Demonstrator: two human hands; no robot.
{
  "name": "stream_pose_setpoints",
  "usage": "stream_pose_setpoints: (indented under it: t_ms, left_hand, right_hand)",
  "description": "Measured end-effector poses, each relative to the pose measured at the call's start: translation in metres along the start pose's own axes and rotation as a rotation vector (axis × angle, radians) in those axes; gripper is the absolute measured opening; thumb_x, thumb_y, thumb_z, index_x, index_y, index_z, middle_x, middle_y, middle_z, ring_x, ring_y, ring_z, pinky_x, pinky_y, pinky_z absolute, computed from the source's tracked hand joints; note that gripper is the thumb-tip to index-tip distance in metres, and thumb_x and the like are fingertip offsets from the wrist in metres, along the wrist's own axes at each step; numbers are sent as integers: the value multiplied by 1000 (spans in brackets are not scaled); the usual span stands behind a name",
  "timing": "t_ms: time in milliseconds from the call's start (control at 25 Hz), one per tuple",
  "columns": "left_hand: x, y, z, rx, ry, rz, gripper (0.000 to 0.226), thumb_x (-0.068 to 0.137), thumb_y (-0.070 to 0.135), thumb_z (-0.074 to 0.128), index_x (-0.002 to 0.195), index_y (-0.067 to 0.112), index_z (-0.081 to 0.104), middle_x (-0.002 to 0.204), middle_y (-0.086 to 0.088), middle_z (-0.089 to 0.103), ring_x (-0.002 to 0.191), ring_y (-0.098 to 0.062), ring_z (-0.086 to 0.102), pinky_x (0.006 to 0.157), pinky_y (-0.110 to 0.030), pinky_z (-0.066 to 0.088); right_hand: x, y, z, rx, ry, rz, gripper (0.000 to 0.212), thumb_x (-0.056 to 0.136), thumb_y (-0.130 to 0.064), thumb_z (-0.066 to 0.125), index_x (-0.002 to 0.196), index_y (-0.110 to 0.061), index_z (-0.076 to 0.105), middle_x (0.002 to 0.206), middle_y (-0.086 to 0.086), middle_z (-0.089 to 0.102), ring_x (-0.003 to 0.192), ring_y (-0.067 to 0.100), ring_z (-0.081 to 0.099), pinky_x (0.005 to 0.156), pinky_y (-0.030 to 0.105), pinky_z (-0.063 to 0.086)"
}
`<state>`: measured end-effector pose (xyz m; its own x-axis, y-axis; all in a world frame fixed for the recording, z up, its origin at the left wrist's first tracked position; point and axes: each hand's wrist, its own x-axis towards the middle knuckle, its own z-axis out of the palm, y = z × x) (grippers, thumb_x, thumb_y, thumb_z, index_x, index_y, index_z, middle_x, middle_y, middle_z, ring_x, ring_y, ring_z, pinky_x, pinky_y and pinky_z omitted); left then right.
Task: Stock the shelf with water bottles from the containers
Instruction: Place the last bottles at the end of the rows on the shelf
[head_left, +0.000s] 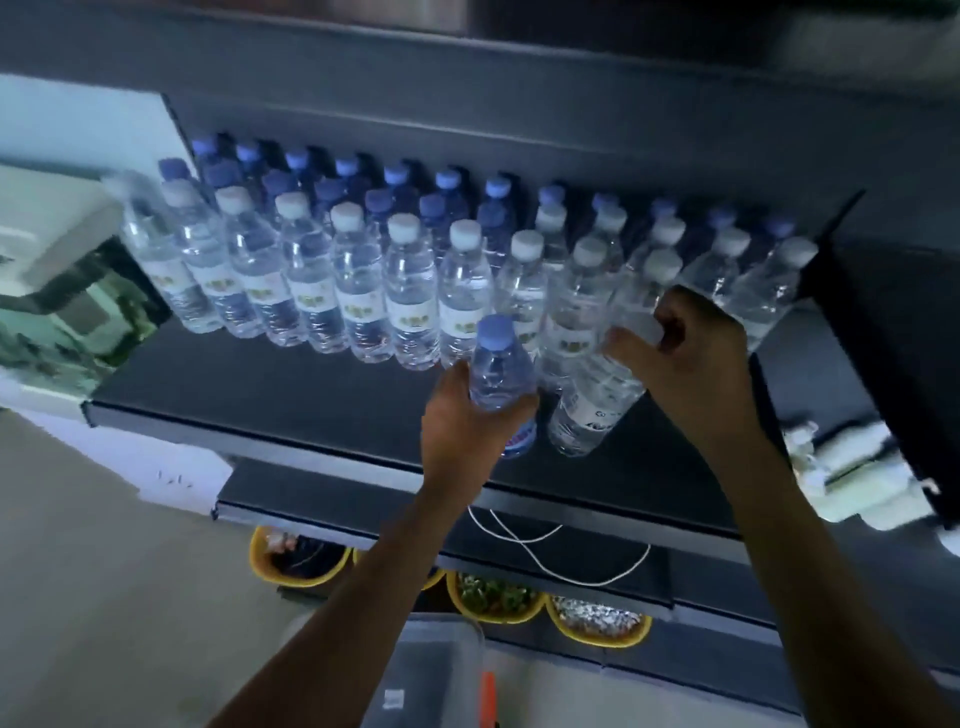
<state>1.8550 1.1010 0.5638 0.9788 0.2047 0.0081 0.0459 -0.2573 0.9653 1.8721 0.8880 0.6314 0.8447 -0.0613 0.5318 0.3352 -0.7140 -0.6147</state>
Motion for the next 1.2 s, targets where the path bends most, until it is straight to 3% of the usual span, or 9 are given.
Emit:
stream_pose_setpoints:
  t_ms: [80, 240, 360, 480, 600, 720, 920, 1080, 1200]
  left_hand:
    - [4, 2, 24, 40, -37, 38, 42, 63, 49, 80, 100, 36, 65, 96, 15, 73, 86, -4, 70, 82, -44, 60]
    - [9, 4, 67, 101, -131, 126, 43, 65, 53, 77, 103, 37, 62, 102, 13, 71, 93, -8, 70, 83, -46, 58]
    - [3, 2, 88, 135, -167, 176, 49, 67, 64, 72, 108, 39, 59, 107, 14, 69, 97, -9, 69, 85, -45, 58]
    - [3, 1, 93, 168, -133, 220, 54, 67, 67, 71, 110, 36, 59, 107, 13, 69, 97, -10, 69, 84, -44, 58]
    - [6, -2, 93, 166, -128, 229, 55, 68, 67, 73, 112, 35, 60, 106, 14, 69, 95, -8, 69, 83, -43, 59]
    - [3, -4, 90, 151, -130, 236, 53, 68, 63, 74, 111, 35, 60, 107, 13, 69, 96, -8, 69, 84, -44, 59]
    - [-2, -1, 89, 133, -146, 241, 51, 70, 60, 74, 112, 34, 60, 106, 15, 68, 95, -5, 69, 84, -43, 59]
    - [-1, -3, 87, 122, -167, 249, 48, 73, 57, 76, 112, 34, 59, 106, 14, 70, 93, -4, 70, 83, -43, 60]
    - [1, -6, 86, 86, -187, 235, 48, 72, 54, 79, 112, 34, 59, 107, 12, 71, 95, -7, 71, 84, -45, 61]
  right_hand:
    - [-2, 20, -12, -52, 70, -26, 48, 81, -33, 79, 66, -13, 38, 62, -7, 33, 56, 11, 30, 55, 24, 24]
    - [-2, 43, -29, -76, 67, -50, 39, 82, -29, 81, 74, -9, 48, 71, -2, 43, 61, 14, 40, 55, 33, 35]
    - [-10, 54, -30, -19, 42, -30, 27, 89, -30, 75, 95, -8, 62, 92, 0, 52, 69, 10, 48, 60, 30, 44]
    - [-29, 62, -23, 67, 102, 52, 37, 96, -35, 68, 124, -12, 59, 110, 4, 56, 75, 18, 55, 62, 32, 49]
    - [-63, 66, -8, 188, 215, 150, 42, 98, -41, 64, 128, -15, 51, 112, 7, 59, 78, 20, 61, 64, 31, 50]
    - [-101, 75, 15, 246, 250, 310, 41, 98, -31, 65, 129, -10, 50, 117, 6, 61, 97, 16, 65, 74, 44, 58]
    - [-121, 85, 42, 197, 139, 416, 78, 77, -43, 77, 144, -23, 41, 139, -6, 52, 129, 20, 55, 98, 54, 53]
    - [-107, 88, 48, 241, 123, 397, 81, 77, -41, 80, 145, -21, 41, 139, -4, 58, 129, 19, 57, 101, 53, 52]
    - [-98, 112, 35, 264, 13, 373, 84, 79, -35, 79, 151, -27, 36, 145, -7, 54, 134, 19, 52, 104, 52, 51]
